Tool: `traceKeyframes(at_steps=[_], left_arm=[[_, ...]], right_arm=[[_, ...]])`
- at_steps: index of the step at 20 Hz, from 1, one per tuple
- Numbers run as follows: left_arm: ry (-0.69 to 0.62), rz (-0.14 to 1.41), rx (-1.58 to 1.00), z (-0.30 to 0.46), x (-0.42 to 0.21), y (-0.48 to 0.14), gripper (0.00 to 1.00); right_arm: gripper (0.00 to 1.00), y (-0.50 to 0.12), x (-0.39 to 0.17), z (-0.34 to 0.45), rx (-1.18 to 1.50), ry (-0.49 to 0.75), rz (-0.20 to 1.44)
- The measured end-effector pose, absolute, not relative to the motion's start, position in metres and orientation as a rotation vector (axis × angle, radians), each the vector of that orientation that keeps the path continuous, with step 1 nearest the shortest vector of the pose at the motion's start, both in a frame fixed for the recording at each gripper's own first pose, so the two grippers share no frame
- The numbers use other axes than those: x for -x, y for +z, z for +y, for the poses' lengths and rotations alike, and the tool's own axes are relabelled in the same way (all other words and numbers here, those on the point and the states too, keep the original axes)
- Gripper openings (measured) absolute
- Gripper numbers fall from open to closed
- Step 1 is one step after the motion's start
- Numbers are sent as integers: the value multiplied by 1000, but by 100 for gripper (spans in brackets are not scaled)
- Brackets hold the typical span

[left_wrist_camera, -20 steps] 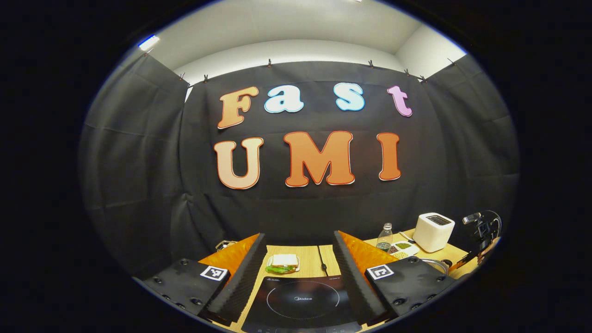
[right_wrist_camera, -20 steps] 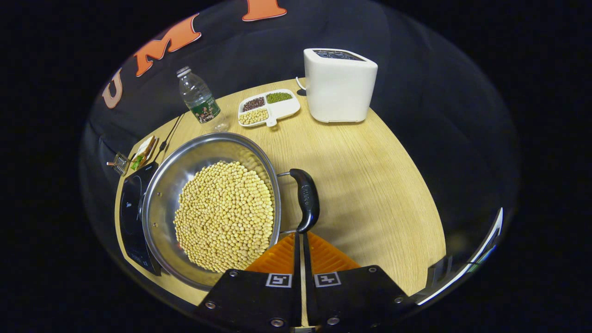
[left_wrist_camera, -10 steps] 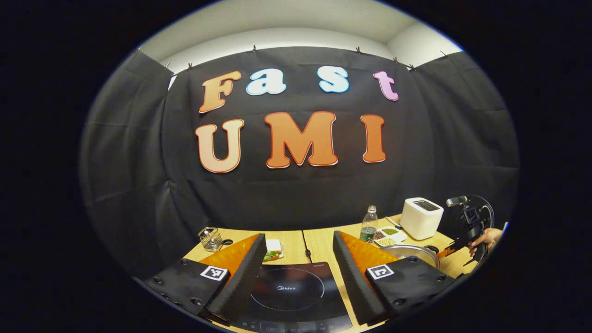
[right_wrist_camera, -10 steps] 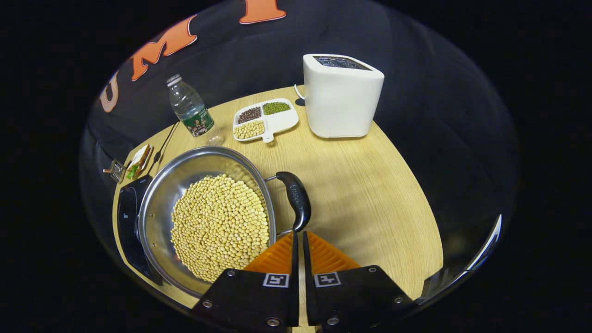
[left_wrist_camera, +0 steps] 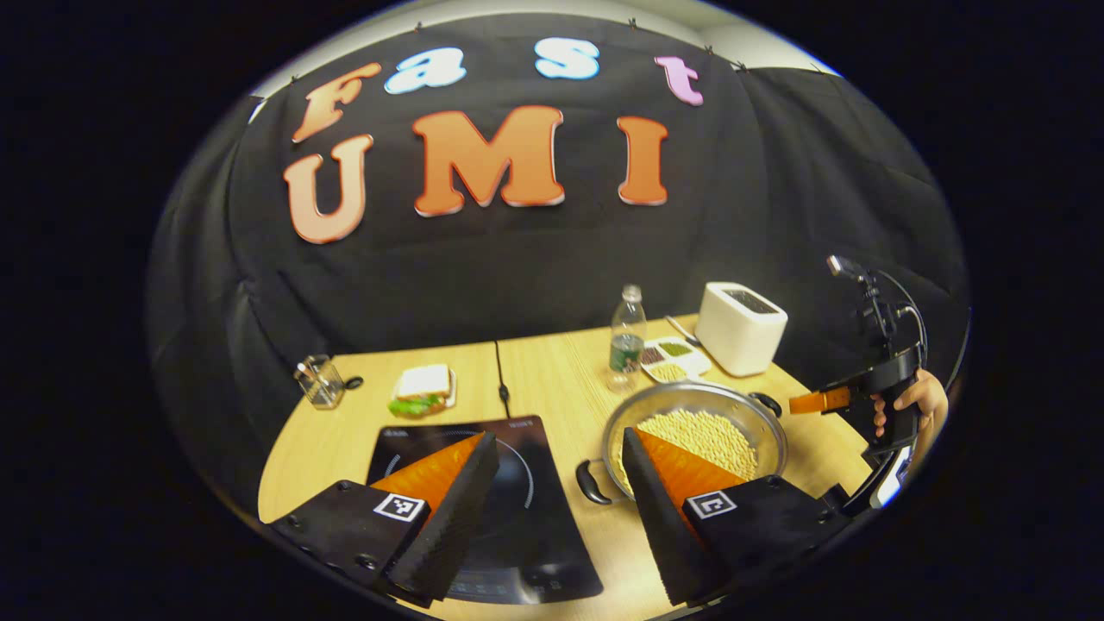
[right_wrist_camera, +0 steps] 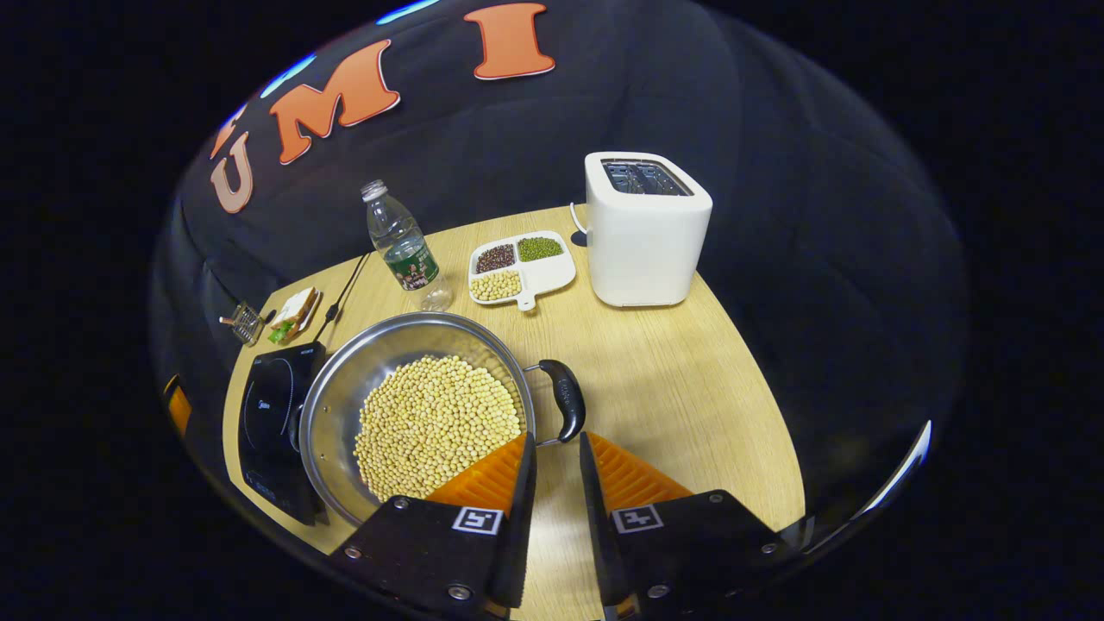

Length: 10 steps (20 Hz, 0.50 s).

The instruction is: First push the handle of the pot to place it horizontally, then grasp the pot with both hands and set it on the induction cooktop.

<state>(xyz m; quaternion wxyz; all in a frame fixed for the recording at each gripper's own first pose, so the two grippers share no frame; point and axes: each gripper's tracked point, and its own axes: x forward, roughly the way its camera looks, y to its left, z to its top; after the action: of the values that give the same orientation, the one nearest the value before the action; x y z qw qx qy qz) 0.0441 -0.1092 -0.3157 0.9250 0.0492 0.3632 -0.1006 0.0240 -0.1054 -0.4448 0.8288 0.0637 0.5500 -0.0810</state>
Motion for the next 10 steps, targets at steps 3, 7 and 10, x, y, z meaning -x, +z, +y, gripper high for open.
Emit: traceKeyframes(at_steps=[3,7,10], left_arm=[[-224,891,-51,-128,-36,-357,95],[-181,990,-79,-125,-48,-406,95],[-140,1060,-76,-125,-55,-438,95]], right_arm=[[48,-447,-27,-97,-127,-142,1167],[70,-452,-30,-84,-113,-99,1164],[80,-466,-33,-86,-64,-113,1178]])
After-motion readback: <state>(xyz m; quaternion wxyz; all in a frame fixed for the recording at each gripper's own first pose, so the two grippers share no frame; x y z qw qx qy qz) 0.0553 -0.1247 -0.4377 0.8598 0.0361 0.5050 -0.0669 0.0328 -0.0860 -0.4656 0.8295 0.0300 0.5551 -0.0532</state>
